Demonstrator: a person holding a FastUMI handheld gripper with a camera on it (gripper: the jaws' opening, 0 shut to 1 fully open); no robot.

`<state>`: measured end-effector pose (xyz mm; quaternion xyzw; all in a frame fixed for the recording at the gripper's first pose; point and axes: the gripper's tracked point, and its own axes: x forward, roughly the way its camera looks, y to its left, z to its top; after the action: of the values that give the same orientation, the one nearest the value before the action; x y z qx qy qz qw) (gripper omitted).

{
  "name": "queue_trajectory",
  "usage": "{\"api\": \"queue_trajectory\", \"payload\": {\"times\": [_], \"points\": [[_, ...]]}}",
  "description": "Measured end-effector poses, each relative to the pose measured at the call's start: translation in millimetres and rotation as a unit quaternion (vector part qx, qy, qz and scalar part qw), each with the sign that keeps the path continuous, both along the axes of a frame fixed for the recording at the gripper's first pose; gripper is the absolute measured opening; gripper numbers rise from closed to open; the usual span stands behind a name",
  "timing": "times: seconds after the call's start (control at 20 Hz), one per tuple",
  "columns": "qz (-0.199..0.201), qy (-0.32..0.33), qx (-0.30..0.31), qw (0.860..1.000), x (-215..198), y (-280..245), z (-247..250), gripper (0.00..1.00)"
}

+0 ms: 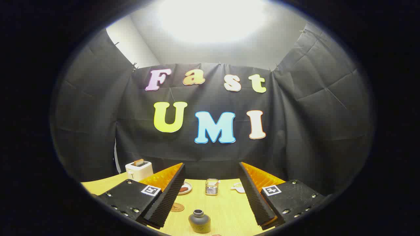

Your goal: Take the bottle from table, then pour the juice into the cup, finally place the bottle on the coaster

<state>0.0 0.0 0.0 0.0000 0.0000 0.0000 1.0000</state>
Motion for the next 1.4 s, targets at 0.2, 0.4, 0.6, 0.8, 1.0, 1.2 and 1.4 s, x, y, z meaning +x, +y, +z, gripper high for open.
{"api": "queue_trajectory", "payload": {"times": [0.2, 0.4, 0.6, 0.8, 1.0, 1.2, 1.4], "points": [[0.008, 0.005, 0.004, 1.0, 3, 4, -3, 0.97], [0.008, 0.008, 0.009, 1.0, 3, 5, -5, 0.97], [0.01, 0.009, 0.01, 1.0, 2, 6, -8, 0.97], [0.014, 0.007, 0.013, 1.0, 1, 8, -9, 0.97], [0.019, 0.007, 0.013, 1.0, 0, 9, -17, 0.97], [0.034, 0.003, 0.009, 0.999, -2, 13, -35, 0.97], [0.047, 0.016, 0.011, 0.999, -3, 18, -61, 0.97]]}}
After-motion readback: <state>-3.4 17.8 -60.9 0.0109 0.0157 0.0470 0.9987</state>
